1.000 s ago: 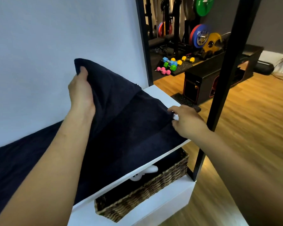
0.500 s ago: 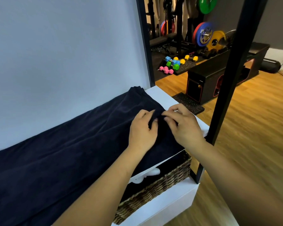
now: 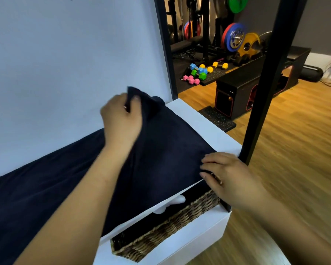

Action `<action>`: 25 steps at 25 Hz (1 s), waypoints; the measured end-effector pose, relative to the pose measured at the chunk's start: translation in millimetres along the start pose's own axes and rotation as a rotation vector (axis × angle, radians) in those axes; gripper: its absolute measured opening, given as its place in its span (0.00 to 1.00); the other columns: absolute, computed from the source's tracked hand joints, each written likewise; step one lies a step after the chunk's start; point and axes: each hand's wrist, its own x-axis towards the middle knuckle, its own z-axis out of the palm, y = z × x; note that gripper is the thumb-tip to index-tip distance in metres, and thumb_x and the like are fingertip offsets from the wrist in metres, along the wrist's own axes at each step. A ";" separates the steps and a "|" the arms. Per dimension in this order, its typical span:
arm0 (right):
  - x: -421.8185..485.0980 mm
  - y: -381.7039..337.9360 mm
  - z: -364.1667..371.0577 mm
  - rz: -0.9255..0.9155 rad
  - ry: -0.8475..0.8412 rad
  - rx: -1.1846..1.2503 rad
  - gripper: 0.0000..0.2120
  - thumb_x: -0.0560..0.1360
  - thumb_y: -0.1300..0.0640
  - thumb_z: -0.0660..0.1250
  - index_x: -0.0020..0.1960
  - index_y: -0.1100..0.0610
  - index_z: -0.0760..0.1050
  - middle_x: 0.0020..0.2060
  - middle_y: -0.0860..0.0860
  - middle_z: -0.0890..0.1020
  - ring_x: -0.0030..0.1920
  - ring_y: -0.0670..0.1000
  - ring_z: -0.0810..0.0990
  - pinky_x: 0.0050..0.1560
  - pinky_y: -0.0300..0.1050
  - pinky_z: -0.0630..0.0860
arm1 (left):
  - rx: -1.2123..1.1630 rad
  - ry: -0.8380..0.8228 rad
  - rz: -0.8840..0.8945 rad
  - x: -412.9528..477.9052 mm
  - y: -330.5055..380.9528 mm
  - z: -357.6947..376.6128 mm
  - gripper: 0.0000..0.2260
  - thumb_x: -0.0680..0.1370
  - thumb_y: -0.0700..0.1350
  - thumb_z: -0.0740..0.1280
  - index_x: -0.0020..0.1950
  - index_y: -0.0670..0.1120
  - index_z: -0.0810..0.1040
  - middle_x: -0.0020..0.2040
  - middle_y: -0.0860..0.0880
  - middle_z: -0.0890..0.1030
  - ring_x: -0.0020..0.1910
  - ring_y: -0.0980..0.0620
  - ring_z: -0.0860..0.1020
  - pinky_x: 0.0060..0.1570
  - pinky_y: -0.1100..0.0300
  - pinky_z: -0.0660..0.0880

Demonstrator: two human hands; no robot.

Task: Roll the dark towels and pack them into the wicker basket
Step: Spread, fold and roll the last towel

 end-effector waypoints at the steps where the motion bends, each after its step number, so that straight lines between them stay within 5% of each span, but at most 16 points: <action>1: -10.6 0.3 6.6 -0.009 -0.004 -0.019 0.15 0.78 0.52 0.63 0.58 0.56 0.83 0.58 0.50 0.83 0.62 0.51 0.79 0.65 0.56 0.75 | -0.077 -0.002 -0.039 8.1 10.0 -11.0 0.17 0.78 0.46 0.62 0.31 0.43 0.66 0.27 0.49 0.68 0.28 0.53 0.66 0.33 0.57 0.60; 4: -22.6 3.6 22.8 -0.018 -0.031 -0.006 0.20 0.80 0.54 0.58 0.68 0.58 0.76 0.68 0.52 0.76 0.73 0.50 0.68 0.75 0.56 0.61 | -0.088 -0.160 0.140 -15.7 56.2 -5.1 0.18 0.78 0.47 0.63 0.31 0.48 0.62 0.25 0.53 0.64 0.26 0.53 0.64 0.30 0.57 0.59; 8: -33.9 3.8 17.6 0.009 0.104 -0.086 0.15 0.79 0.55 0.63 0.60 0.60 0.81 0.61 0.57 0.79 0.66 0.59 0.74 0.68 0.61 0.69 | 0.233 -0.550 0.416 -117.5 59.7 47.9 0.11 0.77 0.52 0.64 0.39 0.47 0.76 0.38 0.49 0.76 0.34 0.44 0.78 0.30 0.57 0.65; 10: -44.9 5.8 13.2 0.039 0.214 -0.106 0.13 0.76 0.58 0.66 0.57 0.62 0.83 0.57 0.57 0.81 0.61 0.57 0.77 0.62 0.58 0.74 | 0.210 -0.513 0.404 -140.7 44.6 58.3 0.11 0.76 0.52 0.63 0.44 0.47 0.80 0.38 0.51 0.77 0.31 0.49 0.77 0.26 0.59 0.68; 14: -49.9 12.1 12.2 0.065 0.188 -0.111 0.14 0.75 0.61 0.65 0.59 0.61 0.82 0.59 0.54 0.82 0.62 0.53 0.78 0.69 0.55 0.70 | 0.073 -0.312 0.542 -141.3 46.1 58.8 0.07 0.76 0.48 0.69 0.43 0.45 0.82 0.36 0.50 0.78 0.32 0.52 0.75 0.25 0.60 0.69; 19: -45.2 5.4 4.2 0.166 0.291 0.020 0.15 0.76 0.60 0.60 0.55 0.62 0.83 0.54 0.54 0.84 0.60 0.49 0.76 0.67 0.40 0.69 | 0.158 -0.469 0.523 -148.3 50.7 58.1 0.05 0.74 0.49 0.72 0.42 0.48 0.84 0.38 0.52 0.76 0.35 0.54 0.73 0.30 0.64 0.62; 23: -22.5 -3.7 1.4 0.087 0.305 0.012 0.15 0.79 0.58 0.61 0.59 0.63 0.81 0.57 0.54 0.82 0.59 0.52 0.79 0.62 0.49 0.74 | 0.013 -0.735 0.477 -130.8 50.9 47.1 0.09 0.74 0.50 0.68 0.44 0.46 0.84 0.40 0.52 0.78 0.36 0.52 0.76 0.32 0.61 0.67; 25: -19.4 -3.1 9.3 0.057 0.210 -0.046 0.17 0.80 0.52 0.60 0.61 0.60 0.80 0.57 0.53 0.82 0.59 0.53 0.79 0.62 0.52 0.74 | -0.190 -0.944 0.241 -93.2 44.1 35.1 0.09 0.76 0.46 0.66 0.45 0.47 0.85 0.37 0.54 0.82 0.35 0.52 0.80 0.35 0.62 0.73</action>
